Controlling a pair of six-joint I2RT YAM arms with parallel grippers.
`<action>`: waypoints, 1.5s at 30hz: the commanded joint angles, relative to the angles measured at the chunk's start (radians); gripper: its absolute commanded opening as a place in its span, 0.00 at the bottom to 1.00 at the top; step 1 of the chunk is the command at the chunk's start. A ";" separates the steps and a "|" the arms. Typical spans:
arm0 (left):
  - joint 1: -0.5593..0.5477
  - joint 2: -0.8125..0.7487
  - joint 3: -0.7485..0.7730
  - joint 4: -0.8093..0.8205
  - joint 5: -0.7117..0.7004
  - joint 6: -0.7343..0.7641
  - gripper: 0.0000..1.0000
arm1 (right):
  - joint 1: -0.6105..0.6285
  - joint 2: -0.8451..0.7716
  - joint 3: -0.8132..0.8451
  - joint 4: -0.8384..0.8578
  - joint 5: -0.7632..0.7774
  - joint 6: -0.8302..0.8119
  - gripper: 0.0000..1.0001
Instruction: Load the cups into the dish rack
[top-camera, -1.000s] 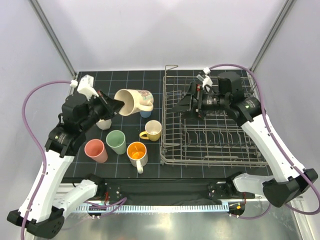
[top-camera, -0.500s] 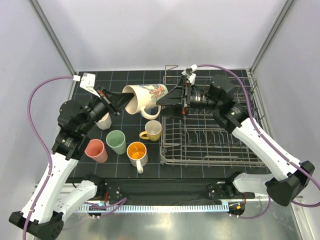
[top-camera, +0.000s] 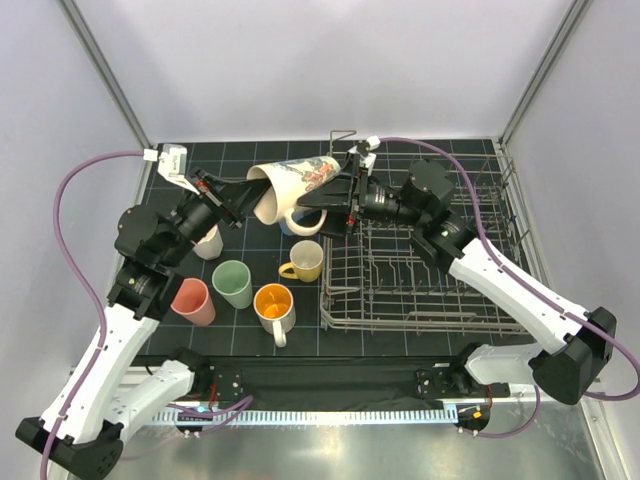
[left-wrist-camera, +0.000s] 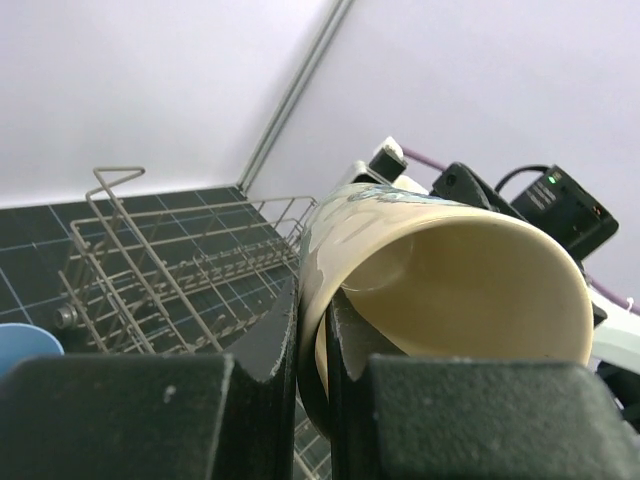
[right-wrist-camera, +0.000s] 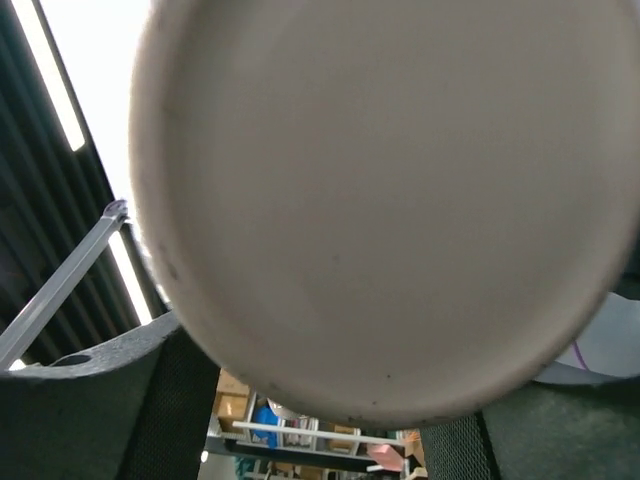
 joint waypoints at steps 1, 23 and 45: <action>-0.019 -0.015 0.019 0.193 -0.017 -0.035 0.00 | 0.031 0.022 0.005 0.165 0.052 0.089 0.68; -0.044 -0.191 -0.070 -0.164 -0.247 0.003 0.79 | -0.025 -0.059 0.144 -0.277 0.177 -0.473 0.04; -0.044 -0.242 0.042 -0.667 -0.482 0.088 0.76 | -0.238 0.003 0.218 -0.622 0.560 -1.034 0.04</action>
